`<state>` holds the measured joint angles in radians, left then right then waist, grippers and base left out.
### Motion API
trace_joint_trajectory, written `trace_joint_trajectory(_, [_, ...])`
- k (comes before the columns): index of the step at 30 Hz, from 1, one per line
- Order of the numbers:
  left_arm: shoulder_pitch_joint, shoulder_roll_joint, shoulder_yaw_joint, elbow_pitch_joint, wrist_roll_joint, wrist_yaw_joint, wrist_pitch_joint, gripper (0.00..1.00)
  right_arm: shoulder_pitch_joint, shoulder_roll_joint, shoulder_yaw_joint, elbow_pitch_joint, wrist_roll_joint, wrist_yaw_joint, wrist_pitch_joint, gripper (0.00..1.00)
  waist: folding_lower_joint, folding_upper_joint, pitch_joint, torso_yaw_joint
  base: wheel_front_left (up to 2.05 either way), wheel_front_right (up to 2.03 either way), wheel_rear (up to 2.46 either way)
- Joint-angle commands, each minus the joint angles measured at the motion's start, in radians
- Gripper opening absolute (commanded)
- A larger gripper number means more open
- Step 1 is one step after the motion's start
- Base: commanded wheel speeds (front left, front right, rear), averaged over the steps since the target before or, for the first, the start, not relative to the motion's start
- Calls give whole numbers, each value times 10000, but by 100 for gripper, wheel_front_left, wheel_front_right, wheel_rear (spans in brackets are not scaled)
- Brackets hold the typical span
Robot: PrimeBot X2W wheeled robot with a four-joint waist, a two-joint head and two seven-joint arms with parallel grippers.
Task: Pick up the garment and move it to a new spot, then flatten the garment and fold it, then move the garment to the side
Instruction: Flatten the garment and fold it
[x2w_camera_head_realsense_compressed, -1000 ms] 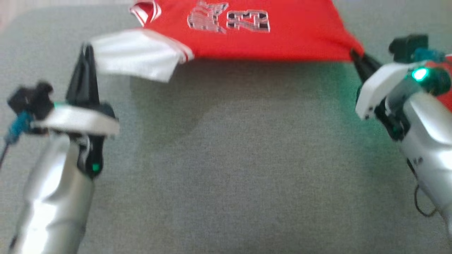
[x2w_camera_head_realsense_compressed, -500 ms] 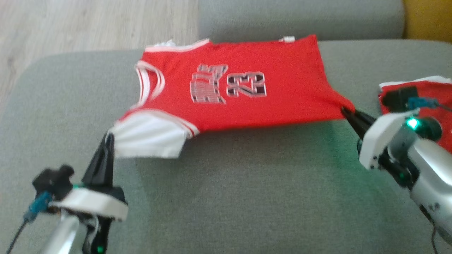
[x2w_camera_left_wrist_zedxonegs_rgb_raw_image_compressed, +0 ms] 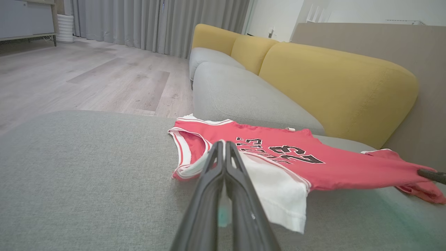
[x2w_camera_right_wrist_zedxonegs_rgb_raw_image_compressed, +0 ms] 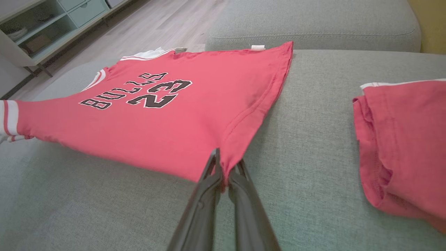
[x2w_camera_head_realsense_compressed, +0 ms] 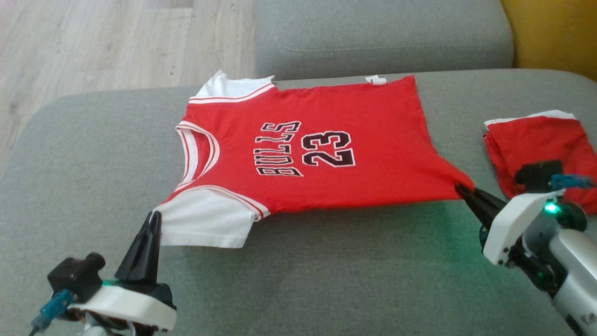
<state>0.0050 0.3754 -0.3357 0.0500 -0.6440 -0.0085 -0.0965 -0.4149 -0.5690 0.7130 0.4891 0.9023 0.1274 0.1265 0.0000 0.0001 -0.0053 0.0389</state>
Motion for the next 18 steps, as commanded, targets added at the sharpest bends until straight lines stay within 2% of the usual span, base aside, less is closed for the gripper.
trace_joint_trajectory(1, [-576,369,352,-383,-34,64,34,0,-31,-141,-224,-318,-149,33,-45,0,0,-1,89,-31,0,0,0])
trace_joint_trajectory(10, [-1594,605,337,28,89,23,448,0,-334,262,-942,-478,-997,33,527,0,0,-1,660,-158,0,0,0])
trace_joint_trajectory(18, [-3463,842,-66,1533,771,-161,956,0,-1345,811,-988,-24,-1404,33,1607,0,0,-1,1275,-184,0,0,0])
